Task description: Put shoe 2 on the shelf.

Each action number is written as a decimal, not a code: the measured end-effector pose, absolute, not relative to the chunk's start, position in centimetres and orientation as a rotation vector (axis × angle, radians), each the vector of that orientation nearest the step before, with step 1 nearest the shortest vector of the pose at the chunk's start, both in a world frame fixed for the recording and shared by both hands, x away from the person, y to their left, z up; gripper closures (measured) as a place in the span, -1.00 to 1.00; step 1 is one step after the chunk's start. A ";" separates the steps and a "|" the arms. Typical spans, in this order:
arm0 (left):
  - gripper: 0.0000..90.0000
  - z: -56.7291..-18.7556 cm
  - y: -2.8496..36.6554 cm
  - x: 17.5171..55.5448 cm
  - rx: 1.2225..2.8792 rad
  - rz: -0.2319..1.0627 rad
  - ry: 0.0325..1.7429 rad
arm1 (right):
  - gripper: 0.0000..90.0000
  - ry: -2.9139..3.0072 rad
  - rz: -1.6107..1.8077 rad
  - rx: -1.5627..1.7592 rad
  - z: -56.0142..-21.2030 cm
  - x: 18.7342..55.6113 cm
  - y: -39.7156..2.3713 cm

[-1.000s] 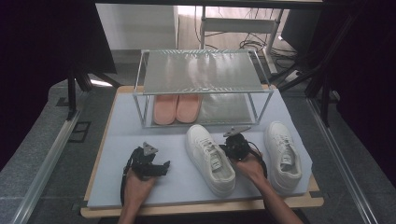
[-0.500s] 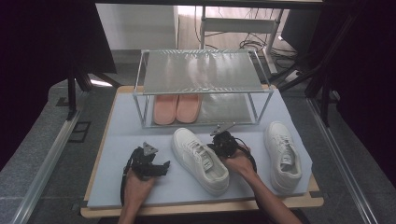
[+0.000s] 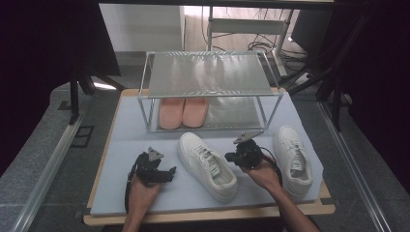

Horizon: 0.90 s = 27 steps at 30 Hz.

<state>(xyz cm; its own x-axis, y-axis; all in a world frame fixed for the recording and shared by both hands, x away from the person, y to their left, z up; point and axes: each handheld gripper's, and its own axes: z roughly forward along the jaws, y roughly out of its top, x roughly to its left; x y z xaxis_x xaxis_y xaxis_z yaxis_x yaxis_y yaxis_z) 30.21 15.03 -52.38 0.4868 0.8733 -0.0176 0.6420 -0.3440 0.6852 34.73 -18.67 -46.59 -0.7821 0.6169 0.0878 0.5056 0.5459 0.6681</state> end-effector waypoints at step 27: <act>-0.74 -52.4 15.0 30.2 2.092 0.469 1.250 | 0.50 2.730 0.968 0.915 -43.1 30.5 -18.8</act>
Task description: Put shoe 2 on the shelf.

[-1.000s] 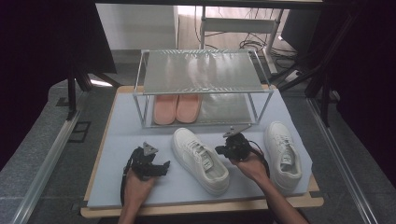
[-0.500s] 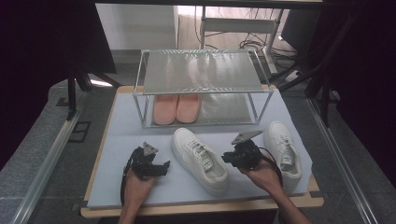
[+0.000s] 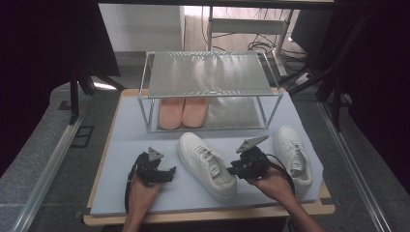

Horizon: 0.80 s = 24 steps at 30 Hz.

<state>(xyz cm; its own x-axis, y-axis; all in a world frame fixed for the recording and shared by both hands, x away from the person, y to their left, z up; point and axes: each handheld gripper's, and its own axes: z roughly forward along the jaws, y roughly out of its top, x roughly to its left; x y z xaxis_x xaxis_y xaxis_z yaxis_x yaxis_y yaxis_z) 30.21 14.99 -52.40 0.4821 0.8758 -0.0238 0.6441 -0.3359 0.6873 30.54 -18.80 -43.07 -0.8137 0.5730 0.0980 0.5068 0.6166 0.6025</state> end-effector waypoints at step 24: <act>-0.74 -52.4 15.0 30.2 2.092 0.469 1.249 | 0.84 2.828 0.863 1.028 -44.7 32.2 -17.1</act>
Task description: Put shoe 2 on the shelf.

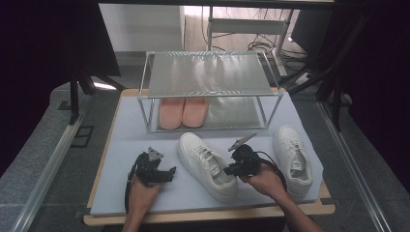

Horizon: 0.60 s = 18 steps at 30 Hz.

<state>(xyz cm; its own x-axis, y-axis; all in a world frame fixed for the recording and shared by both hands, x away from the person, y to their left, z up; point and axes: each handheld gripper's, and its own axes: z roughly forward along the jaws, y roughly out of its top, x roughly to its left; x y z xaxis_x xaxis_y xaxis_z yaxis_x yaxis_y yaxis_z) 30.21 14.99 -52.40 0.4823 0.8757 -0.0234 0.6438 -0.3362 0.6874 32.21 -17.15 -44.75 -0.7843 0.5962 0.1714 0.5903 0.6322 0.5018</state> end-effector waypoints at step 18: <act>-0.74 -52.4 15.0 30.2 2.094 0.470 1.247 | 0.87 2.813 1.058 1.202 -43.5 33.5 -19.1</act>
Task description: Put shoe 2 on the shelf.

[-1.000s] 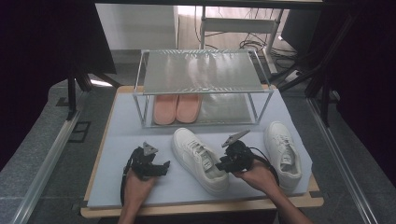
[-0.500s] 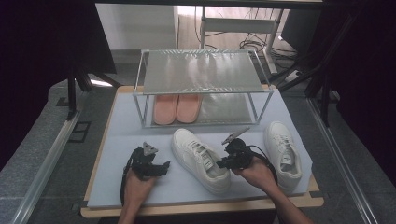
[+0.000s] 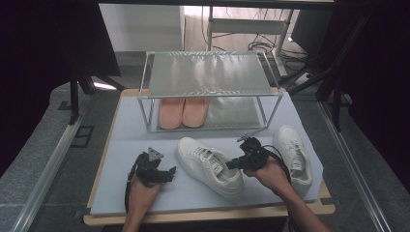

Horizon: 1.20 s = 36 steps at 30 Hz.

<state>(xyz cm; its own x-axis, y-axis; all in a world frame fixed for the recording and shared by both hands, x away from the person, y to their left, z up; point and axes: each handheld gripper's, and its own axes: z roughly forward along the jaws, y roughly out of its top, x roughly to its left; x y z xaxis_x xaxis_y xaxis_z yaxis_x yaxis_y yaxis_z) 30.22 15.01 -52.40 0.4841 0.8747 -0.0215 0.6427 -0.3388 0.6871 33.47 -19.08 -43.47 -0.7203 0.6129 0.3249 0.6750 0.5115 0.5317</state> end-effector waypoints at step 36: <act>-0.74 -52.4 15.0 30.2 2.095 0.470 1.247 | 0.86 -2.314 -1.244 -1.156 -37.8 36.7 -21.7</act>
